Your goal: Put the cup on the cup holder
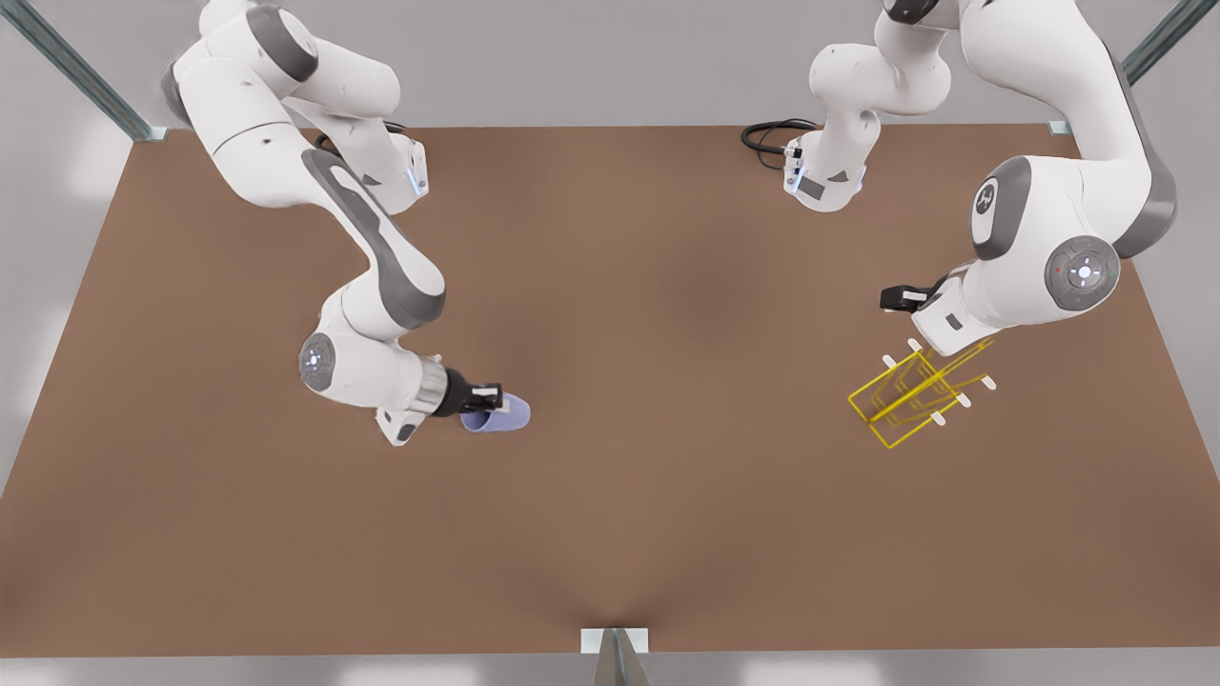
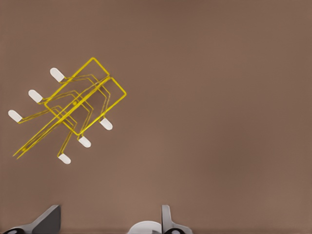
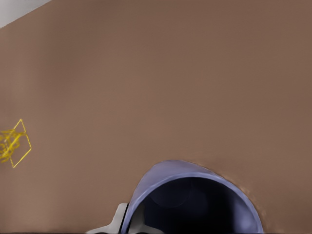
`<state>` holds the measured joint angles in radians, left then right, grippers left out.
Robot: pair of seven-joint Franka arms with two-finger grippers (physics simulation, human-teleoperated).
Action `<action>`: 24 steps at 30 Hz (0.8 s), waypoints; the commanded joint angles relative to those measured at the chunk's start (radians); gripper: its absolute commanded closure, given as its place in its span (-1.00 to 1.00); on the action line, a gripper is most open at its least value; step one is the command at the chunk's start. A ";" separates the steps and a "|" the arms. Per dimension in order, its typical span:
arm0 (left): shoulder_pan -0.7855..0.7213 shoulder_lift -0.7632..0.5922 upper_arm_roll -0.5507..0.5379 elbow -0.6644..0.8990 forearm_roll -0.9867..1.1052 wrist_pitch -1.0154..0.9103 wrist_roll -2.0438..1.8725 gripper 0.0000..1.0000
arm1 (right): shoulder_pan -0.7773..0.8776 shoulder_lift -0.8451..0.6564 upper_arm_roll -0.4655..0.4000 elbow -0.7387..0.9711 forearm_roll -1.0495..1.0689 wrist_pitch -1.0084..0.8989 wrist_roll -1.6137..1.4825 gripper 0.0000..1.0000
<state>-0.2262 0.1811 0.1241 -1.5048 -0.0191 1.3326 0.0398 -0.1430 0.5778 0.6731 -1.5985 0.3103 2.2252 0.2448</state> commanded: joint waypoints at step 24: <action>-0.001 0.024 0.000 -0.006 0.004 -0.003 -0.009 -1.00 | 0.731 0.747 0.029 0.727 0.398 0.623 0.571 0.57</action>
<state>-0.2272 0.2057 0.1240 -1.5096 -0.0159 1.3306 0.0347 0.5870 1.3219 0.7025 -0.8719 0.7077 2.8166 0.6978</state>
